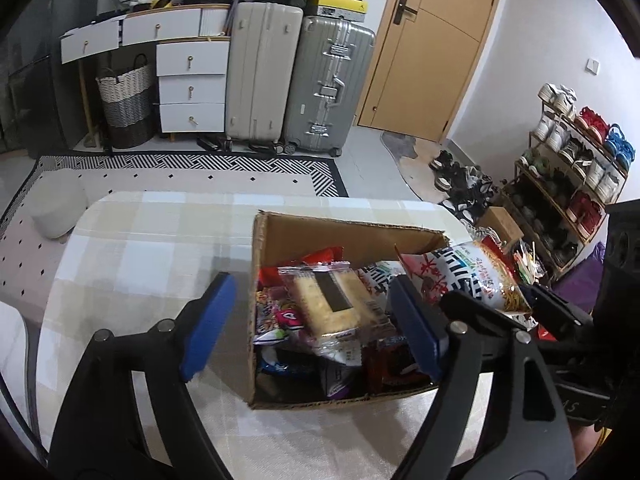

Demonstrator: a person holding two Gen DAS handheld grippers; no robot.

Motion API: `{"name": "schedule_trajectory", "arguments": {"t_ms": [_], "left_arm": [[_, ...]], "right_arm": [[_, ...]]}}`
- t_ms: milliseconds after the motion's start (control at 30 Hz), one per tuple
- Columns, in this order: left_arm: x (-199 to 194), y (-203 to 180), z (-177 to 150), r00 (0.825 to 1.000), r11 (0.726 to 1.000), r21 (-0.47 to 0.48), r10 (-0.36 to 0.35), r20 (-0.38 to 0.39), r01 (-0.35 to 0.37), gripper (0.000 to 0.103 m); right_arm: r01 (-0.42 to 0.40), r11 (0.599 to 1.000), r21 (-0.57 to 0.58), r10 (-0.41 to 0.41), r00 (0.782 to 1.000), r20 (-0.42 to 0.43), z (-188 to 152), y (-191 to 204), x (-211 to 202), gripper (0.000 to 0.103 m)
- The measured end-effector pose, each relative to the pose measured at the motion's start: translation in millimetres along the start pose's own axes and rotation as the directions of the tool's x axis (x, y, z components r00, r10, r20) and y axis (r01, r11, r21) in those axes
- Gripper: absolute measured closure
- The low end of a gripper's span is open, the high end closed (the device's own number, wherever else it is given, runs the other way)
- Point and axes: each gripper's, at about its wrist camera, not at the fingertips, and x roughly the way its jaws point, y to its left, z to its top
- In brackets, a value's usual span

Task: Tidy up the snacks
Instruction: 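Lower both packs into the box and open both tools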

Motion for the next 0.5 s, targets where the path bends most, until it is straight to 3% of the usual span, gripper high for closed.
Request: {"name": "schedule_trajectory", "arguments": {"t_ms": [300,500], "left_arm": [[-34.5,-1.4,-6.0,0.999,0.999,0.005,0.052,-0.001,-0.052,0.023],[-70.5,-9.0,-15.9,0.998,0.998,0.006,0.062,0.024,-0.063,0.023]], "right_arm": [[0.056,0.998,-0.039,-0.055,0.998,0.020,1.7,9.1,-3.6,0.025],[0.067,0.997,-0.039,-0.064,0.995,0.075,0.6,13.0,-35.5,0.025]]}}
